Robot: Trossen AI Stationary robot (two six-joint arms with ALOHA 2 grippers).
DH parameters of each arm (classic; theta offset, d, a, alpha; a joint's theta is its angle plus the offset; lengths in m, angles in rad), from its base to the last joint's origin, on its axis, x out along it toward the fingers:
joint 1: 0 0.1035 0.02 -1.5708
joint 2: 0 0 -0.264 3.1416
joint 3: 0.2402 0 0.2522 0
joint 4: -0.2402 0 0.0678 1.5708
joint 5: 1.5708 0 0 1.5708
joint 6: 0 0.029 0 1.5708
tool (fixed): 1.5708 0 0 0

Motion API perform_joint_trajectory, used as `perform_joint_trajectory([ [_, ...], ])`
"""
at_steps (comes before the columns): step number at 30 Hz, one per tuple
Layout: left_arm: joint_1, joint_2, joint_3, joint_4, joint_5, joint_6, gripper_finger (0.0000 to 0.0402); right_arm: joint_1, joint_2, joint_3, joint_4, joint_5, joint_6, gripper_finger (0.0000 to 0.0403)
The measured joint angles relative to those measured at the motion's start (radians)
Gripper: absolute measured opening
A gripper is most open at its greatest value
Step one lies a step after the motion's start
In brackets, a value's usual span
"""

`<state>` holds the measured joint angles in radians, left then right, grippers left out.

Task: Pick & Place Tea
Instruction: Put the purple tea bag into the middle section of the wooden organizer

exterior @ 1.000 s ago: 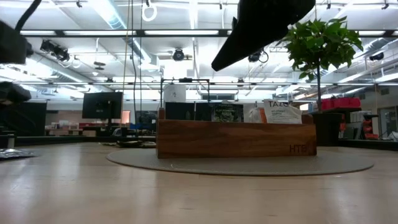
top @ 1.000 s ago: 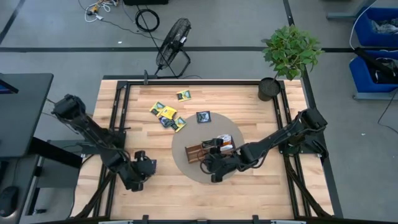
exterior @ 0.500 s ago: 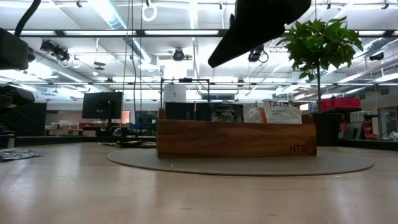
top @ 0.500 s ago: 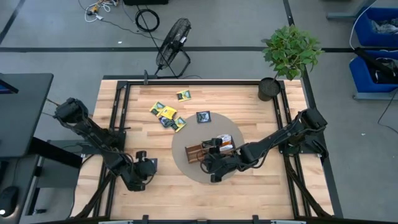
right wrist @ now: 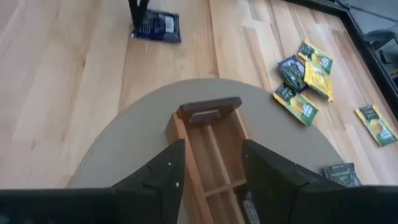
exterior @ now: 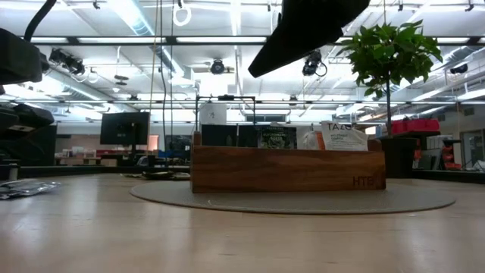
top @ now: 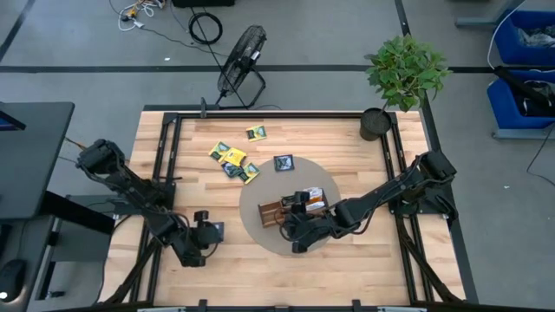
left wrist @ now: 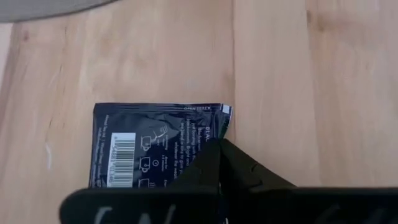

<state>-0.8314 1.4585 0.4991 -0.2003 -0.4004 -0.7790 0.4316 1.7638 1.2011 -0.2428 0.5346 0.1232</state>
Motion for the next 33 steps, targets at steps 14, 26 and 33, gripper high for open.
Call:
perform_joint_trajectory([
  [14,0.011,-0.043,0.057,0.021,-0.016,0.099,0.0001,-0.015,0.017,0.0,0.151,-0.144,-0.136,0.0166],
  [26,0.04,-0.046,0.142,0.03,-0.013,0.152,0.0001,-0.033,0.201,0.001,0.49,-0.24,-0.567,0.0166],
  [33,0.084,-0.047,0.186,0.034,0.007,0.205,0.0001,-0.034,0.243,0.001,0.64,-0.268,-0.687,0.0166],
])
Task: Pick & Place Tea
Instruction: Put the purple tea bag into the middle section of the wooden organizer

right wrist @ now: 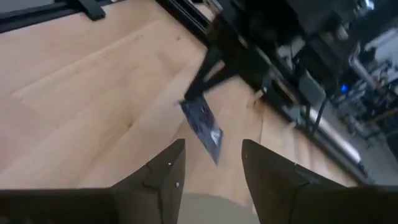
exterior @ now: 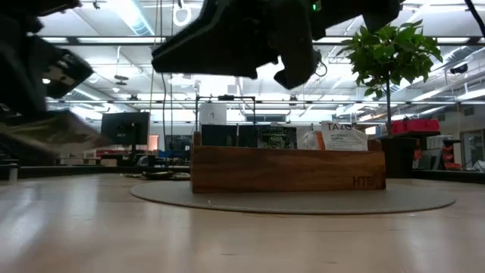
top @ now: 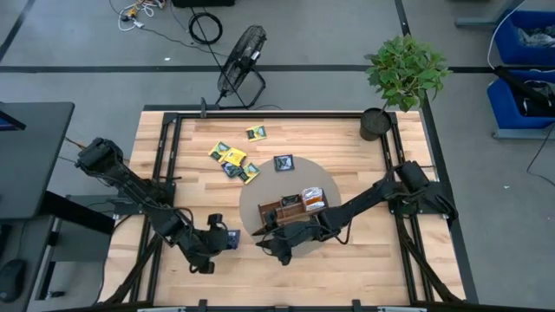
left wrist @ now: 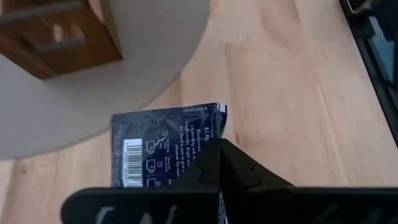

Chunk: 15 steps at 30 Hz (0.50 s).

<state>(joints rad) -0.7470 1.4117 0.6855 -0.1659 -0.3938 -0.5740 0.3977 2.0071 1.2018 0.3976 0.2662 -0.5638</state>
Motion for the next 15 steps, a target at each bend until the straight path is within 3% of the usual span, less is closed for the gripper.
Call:
perform_joint_trajectory([
  [15,0.097,0.0,0.085,0.043,0.04,0.039,0.0001,-0.005,0.0,0.0,0.041,-0.102,-0.171,0.0166],
])
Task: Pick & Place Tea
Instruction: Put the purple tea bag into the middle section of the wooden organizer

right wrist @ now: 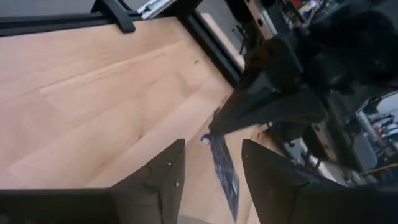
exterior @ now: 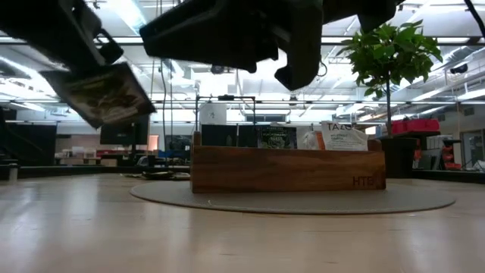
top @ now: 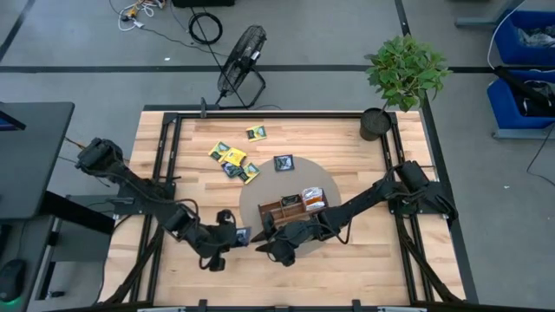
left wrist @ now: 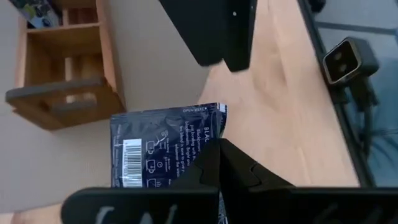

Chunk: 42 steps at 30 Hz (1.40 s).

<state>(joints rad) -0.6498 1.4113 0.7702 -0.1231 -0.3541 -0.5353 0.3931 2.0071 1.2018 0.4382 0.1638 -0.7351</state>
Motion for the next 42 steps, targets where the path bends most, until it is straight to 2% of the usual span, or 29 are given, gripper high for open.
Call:
perform_joint_trajectory([
  [12,0.048,0.0,0.059,0.002,0.066,0.047,0.0001,-0.009,0.0,0.0,0.02,0.002,-0.008,0.0165],
  [22,0.058,0.0,0.059,0.004,0.071,0.05,0.0001,-0.014,0.0,0.0,0.013,0.003,0.015,0.0155],
  [39,0.058,0.0,0.059,0.044,0.083,0.076,0.0001,-0.023,0.0,0.0,0.012,-0.031,0.052,0.0068],
  [42,0.064,0.0,0.059,0.044,0.08,0.076,0.0001,-0.019,0.0,0.0,0.012,-0.034,0.05,0.0039],
])
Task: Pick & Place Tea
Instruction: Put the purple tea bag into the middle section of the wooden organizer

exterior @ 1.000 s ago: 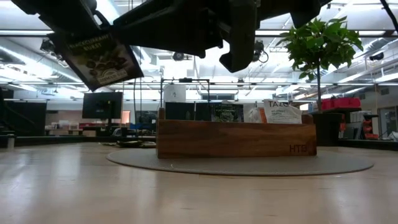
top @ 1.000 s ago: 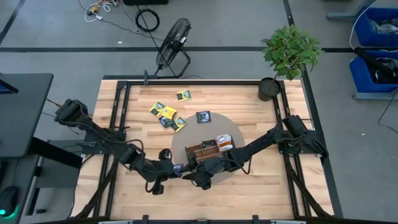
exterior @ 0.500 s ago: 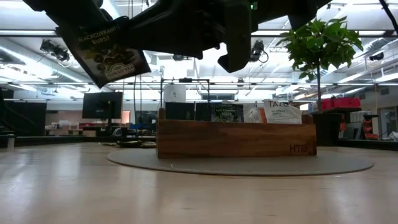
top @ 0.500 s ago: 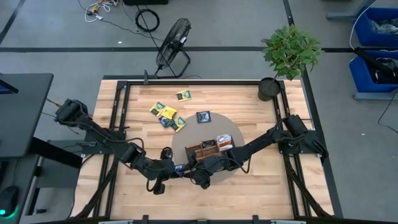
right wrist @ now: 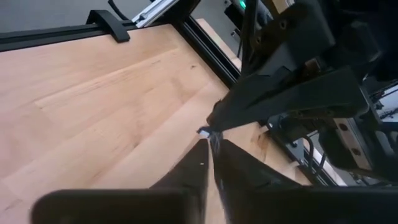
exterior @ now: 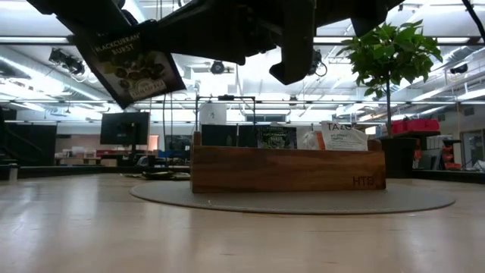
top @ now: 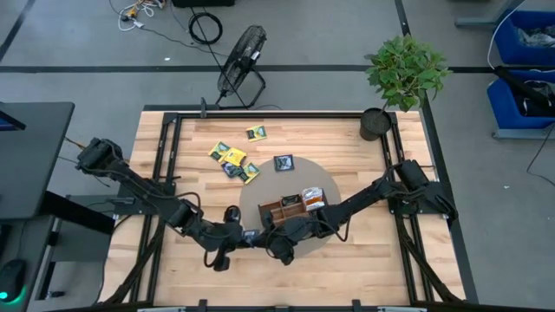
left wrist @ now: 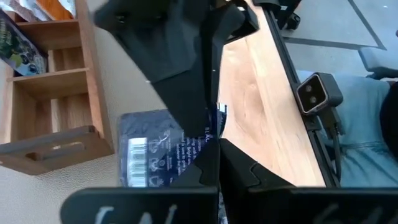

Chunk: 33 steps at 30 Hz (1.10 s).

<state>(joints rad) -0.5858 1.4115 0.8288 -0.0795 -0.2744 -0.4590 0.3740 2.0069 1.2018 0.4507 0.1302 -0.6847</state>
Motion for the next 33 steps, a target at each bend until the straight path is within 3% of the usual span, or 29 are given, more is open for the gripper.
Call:
perform_joint_trajectory([
  [3,0.006,0.0,0.0,-0.001,-0.007,0.004,0.0002,0.0,0.0,0.0,-0.003,0.001,0.015,0.0008],
  [8,0.0,0.001,0.0,0.01,-0.016,0.078,0.0015,0.001,-0.006,0.0,-0.021,0.011,0.05,0.0004],
  [17,-0.007,0.002,0.0,0.028,0.015,0.143,0.0134,0.002,-0.096,0.0,-0.195,0.038,0.155,0.0001],
  [21,-0.055,0.001,-0.001,0.072,-0.117,0.197,0.0166,0.002,-0.112,0.0,-0.226,0.034,0.181,0.0001],
  [24,-0.102,0.001,-0.002,0.072,-0.24,0.217,0.0171,0.003,-0.112,0.0,-0.22,-0.009,0.201,0.0001],
  [27,-0.147,0.001,-0.002,0.072,-0.295,0.202,0.017,0.006,-0.112,0.0,-0.216,-0.034,0.233,0.0001],
  [33,-0.229,0.001,-0.003,0.193,-0.285,0.244,0.0157,0.025,-0.116,0.0,-0.198,-0.032,0.259,0.0],
])
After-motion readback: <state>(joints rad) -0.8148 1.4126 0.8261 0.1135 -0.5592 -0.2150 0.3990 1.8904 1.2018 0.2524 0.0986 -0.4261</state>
